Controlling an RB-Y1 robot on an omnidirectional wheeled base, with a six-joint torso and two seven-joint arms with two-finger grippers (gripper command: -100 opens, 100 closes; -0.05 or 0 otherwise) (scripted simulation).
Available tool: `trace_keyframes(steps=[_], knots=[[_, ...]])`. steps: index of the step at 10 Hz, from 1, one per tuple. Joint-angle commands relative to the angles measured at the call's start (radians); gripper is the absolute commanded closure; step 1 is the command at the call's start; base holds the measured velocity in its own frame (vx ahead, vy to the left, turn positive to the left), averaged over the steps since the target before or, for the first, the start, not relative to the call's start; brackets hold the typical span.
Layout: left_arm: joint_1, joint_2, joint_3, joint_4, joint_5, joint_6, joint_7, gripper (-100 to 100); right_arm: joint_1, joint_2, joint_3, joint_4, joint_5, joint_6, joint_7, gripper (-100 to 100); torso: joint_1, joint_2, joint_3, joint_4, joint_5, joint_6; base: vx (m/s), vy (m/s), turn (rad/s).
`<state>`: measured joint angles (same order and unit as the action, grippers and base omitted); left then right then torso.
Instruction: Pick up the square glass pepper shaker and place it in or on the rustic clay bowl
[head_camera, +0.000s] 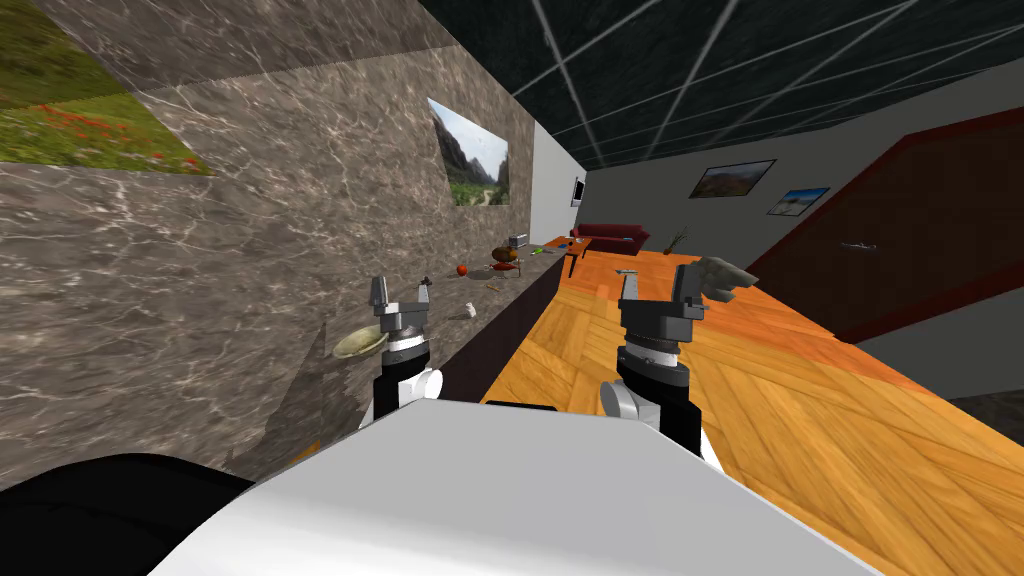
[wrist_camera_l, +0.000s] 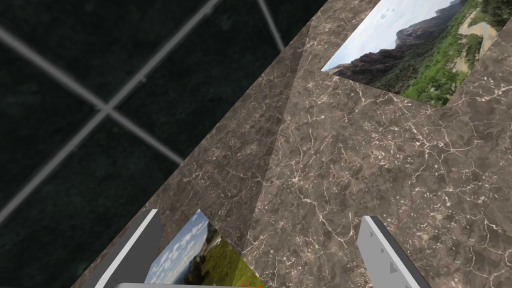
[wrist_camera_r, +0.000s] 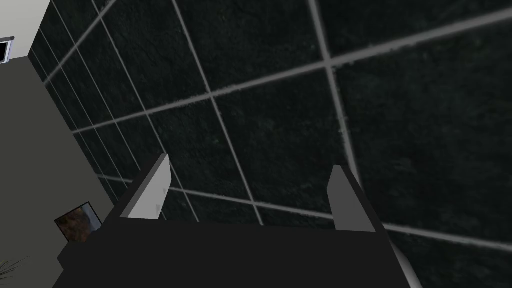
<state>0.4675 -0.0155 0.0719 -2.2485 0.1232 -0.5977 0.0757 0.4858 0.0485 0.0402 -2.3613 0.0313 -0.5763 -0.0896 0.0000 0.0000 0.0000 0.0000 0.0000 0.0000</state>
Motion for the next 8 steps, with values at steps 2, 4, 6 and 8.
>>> trace_keyframes(steps=[2,4,6,8], knots=[[-0.007,0.062,0.0,0.02,0.011,0.004,0.02,-100,0.0,0.0,0.0,0.0,0.0,0.0,0.0,0,-0.001,-0.001,0.0,0.0,0.0,0.0,0.024,-0.028,0.061],[-0.016,0.106,0.001,0.049,0.028,0.01,0.047,-100,0.0,0.0,0.0,0.0,0.0,0.0,0.0,0,-0.003,-0.004,-0.002,-0.001,-0.001,0.0,0.067,-0.062,0.102],[-0.028,0.136,0.002,0.087,0.051,0.018,0.084,-100,0.0,0.0,0.0,0.0,0.0,0.0,0.0,0,-0.005,-0.005,-0.003,-0.001,-0.001,0.0,0.081,-0.085,0.139],[-0.04,0.154,0.004,0.132,0.078,0.027,0.126,-100,0.0,0.0,0.0,0.0,0.0,0.0,0.0,0,-0.006,-0.006,-0.004,-0.001,-0.001,0.0,0.094,-0.101,0.136]])
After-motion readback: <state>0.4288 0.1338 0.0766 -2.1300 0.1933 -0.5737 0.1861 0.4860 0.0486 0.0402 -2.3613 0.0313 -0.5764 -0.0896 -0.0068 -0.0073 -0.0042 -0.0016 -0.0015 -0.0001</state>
